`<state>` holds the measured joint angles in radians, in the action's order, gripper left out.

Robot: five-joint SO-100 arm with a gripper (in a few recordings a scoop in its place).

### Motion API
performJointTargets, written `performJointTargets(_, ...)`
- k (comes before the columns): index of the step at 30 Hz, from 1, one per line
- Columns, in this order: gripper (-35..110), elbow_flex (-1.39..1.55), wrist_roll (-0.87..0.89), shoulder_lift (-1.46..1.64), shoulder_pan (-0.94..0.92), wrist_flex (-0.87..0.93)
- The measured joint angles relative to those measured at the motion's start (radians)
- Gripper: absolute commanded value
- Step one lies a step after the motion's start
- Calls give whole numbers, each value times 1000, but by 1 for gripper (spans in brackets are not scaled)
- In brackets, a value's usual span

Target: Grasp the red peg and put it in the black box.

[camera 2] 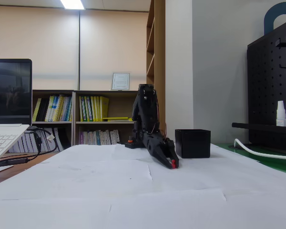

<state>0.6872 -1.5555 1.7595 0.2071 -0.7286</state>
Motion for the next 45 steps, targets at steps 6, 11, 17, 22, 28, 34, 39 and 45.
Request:
performJointTargets(6, 0, 207, 87, -379, 81, 643)
performJointTargets(11, 0, 555, 196, -568, 150, 1247)
performJointTargets(17, 0, 899, 279, -664, 275, 1816)
performJointTargets(22, 0, 957, 313, -695, 382, 2160)
performJointTargets(28, 0, 953, 420, -623, 518, 2276)
performJointTargets(34, 23, 953, 509, -491, 552, 2247)
performJointTargets(39, 25, 953, 489, -420, 532, 2210)
performJointTargets(45, 25, 953, 477, -407, 515, 2189)
